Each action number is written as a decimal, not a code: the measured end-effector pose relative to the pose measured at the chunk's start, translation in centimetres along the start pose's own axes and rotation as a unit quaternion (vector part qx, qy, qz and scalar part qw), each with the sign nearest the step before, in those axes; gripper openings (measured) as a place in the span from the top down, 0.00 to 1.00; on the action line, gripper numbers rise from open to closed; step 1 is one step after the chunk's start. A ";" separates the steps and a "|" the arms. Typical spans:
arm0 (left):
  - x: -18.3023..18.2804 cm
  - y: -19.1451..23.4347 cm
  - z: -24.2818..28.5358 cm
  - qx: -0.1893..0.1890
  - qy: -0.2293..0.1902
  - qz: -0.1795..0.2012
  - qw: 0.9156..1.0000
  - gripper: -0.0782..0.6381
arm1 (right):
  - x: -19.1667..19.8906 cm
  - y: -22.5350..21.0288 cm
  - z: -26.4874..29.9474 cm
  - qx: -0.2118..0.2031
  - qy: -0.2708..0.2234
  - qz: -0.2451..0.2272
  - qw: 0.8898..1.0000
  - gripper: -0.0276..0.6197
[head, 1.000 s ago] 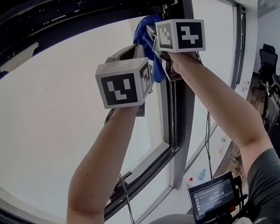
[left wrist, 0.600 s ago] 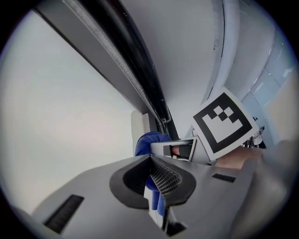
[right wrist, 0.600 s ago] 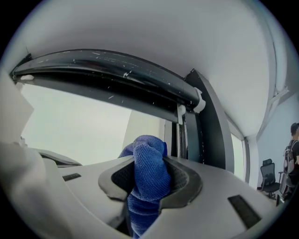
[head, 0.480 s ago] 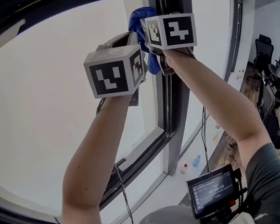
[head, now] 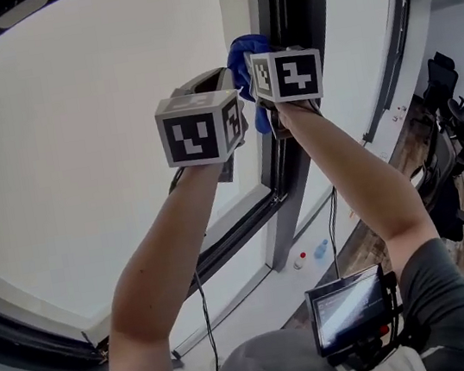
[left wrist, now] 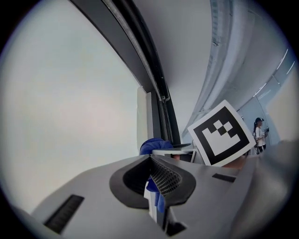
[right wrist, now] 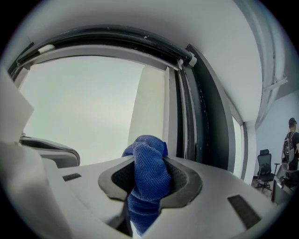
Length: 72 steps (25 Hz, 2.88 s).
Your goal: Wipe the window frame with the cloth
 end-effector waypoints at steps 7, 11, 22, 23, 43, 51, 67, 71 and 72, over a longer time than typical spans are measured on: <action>5.7 -0.5 -0.5 -0.003 0.025 -0.011 1.000 0.88 | 6.5 -0.1 0.1 -0.007 0.052 0.002 0.999 0.75; 9.0 -0.7 -0.5 -0.008 0.036 -0.020 0.999 0.88 | 10.6 -0.2 0.3 -0.012 0.080 -0.001 0.997 0.75; 17.9 -1.5 0.4 -0.008 0.094 -0.041 0.995 0.88 | 21.3 0.2 0.2 -0.034 0.155 0.004 0.987 0.75; 18.6 -1.5 0.4 -0.007 0.097 -0.044 0.994 0.88 | 22.1 0.2 0.2 -0.033 0.160 0.006 0.987 0.75; 33.2 -2.0 -0.8 -0.025 0.188 -0.120 0.974 0.88 | 38.3 1.5 -0.4 -0.038 0.257 0.004 0.966 0.75; 34.9 -2.0 -2.3 -0.042 0.195 -0.132 0.971 0.88 | 39.8 1.6 -0.9 -0.050 0.259 0.018 0.965 0.75; 17.9 0.1 -12.2 -0.170 0.052 -0.074 0.981 0.88 | 19.5 8.7 -6.8 -0.270 0.111 0.082 0.953 0.75; 13.9 0.4 -17.1 -0.227 0.033 -0.051 0.972 0.88 | 15.8 12.8 -8.7 -0.345 0.087 0.087 0.931 0.75; 13.0 0.2 -18.2 -0.239 0.030 -0.044 0.969 0.88 | 14.9 13.6 -9.3 -0.361 0.080 0.088 0.925 0.75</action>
Point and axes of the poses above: the fingertips, and each gripper's own axes: z forward along the fingers, y to its left, x out of its underside, the point moved 7 cm from there along -z, backward along the fingers, and after that the axes turned 9 degrees about x, right-handed, at the moved point
